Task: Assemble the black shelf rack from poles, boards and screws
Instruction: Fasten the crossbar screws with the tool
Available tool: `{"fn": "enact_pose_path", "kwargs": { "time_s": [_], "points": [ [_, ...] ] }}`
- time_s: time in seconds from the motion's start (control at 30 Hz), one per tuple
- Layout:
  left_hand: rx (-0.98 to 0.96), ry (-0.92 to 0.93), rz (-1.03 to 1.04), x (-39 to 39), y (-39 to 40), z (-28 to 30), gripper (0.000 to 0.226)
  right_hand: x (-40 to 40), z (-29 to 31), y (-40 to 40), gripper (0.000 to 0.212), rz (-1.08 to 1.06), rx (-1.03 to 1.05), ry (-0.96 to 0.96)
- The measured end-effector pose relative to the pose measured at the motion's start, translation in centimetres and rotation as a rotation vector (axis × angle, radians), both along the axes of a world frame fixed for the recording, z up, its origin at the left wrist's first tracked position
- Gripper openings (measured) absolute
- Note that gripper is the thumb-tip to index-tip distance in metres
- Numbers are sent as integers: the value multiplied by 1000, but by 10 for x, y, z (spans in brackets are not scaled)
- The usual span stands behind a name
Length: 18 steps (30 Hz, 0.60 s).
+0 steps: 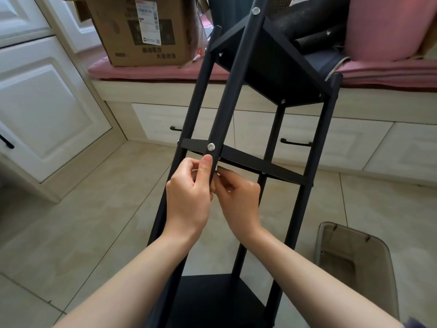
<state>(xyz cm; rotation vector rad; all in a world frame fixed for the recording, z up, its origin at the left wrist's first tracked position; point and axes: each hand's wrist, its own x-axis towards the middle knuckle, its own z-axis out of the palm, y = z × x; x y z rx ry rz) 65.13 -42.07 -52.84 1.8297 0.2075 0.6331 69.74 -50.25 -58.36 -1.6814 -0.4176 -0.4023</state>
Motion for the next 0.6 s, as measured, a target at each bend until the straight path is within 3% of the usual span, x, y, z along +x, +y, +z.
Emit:
{"fn": "enact_pose_path", "kwargs": {
  "time_s": [0.3,0.6],
  "points": [
    [-4,-2,24,7,-2,-2,40,8,1,17,11,15,45,59],
    [-60,1,43,2,2,1,40,5,4,10,14,44,7,77]
  ]
}}
